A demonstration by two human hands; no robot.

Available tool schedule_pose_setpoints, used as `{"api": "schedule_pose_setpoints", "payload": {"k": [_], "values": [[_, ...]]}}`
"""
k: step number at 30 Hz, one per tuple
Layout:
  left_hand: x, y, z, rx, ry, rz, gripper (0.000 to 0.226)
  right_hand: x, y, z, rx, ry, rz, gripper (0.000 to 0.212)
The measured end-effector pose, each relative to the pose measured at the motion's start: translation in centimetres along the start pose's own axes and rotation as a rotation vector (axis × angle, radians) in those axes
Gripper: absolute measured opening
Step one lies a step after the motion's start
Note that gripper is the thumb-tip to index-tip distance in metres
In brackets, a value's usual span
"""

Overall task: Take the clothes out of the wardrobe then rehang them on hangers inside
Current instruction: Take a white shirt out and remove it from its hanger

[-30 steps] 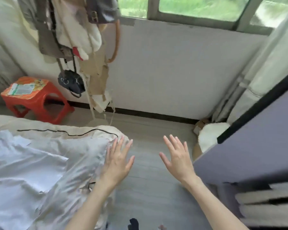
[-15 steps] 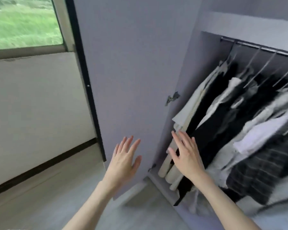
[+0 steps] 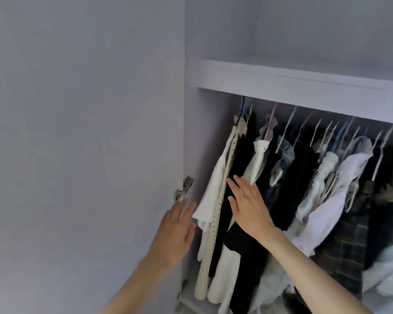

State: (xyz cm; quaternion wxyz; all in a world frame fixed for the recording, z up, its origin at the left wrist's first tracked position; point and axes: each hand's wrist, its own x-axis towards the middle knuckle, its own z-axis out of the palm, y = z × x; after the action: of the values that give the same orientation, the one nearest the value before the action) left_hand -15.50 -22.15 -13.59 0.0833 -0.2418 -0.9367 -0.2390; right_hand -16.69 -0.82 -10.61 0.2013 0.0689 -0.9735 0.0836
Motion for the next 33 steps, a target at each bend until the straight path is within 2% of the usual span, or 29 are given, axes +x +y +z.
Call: {"api": "schedule_pose_setpoints", "payload": {"k": [7,9,12,15,17,22,26,31,33], "values": [[8.8,1.3,0.2,-0.071,0.036,0.048,0.049,8.0,3.4,0.5,-0.108,0.068,-0.067,0.042],[11.0,1.9,0.5,-0.137,0.085,0.042,0.046,9.6,4.6,0.8,-0.137,0.049,-0.122,0.037],[14.5,2.7,1.0,-0.239,0.136,-0.012,0.043,10.5,6.7,1.6,-0.245,-0.028,-0.205,0.045],[17.6,3.8,1.2,-0.297,0.189,-0.057,0.041,10.2,9.2,1.7,-0.278,-0.031,-0.238,0.045],[19.4,4.9,1.6,-0.277,0.198,-0.036,0.041,9.6,10.7,1.5,-0.290,-0.009,-0.229,0.047],[23.6,7.6,2.7,-0.189,0.090,-0.084,0.041,8.7,11.9,1.4,-0.298,0.000,-0.189,0.051],[26.1,8.0,3.2,-0.100,0.129,-0.182,0.029,8.4,12.5,1.3,-0.289,-0.007,-0.145,0.052],[27.5,8.3,3.2,-0.130,0.127,-0.252,0.026,8.2,12.8,1.3,-0.281,0.011,-0.112,0.052],[27.6,8.6,2.9,-0.183,0.187,-0.262,0.026,8.2,12.8,1.3,-0.280,0.016,-0.115,0.052]]}}
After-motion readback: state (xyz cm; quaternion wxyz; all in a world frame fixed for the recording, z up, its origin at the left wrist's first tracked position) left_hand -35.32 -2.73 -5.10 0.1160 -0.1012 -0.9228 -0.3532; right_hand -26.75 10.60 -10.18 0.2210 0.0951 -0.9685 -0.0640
